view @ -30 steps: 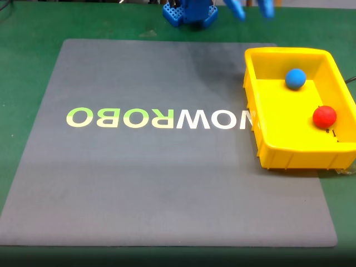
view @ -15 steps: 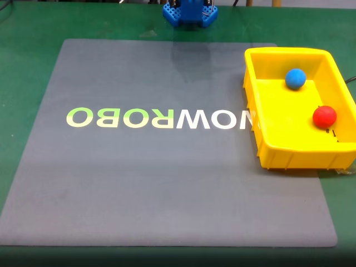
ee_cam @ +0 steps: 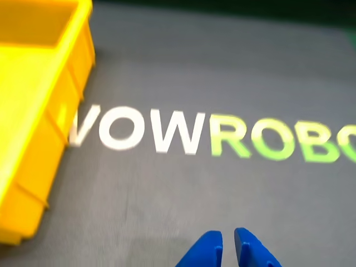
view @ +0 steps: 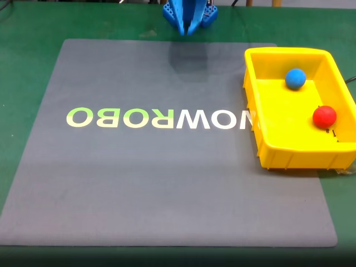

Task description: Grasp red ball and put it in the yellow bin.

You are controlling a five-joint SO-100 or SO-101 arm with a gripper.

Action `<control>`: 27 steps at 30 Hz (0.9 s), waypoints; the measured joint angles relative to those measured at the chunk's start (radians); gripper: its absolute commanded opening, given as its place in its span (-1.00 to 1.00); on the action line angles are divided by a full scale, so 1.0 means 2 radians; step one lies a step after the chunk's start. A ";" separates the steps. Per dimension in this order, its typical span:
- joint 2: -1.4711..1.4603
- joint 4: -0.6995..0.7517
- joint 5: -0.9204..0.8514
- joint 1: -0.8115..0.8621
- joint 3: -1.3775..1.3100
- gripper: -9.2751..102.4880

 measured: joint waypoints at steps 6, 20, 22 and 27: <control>0.004 -0.001 -0.002 0.002 0.056 -0.83; 0.004 0.117 0.009 -0.008 0.067 -0.83; 0.004 0.134 0.012 -0.012 0.067 -0.83; 0.004 0.179 0.021 -0.024 0.067 -0.83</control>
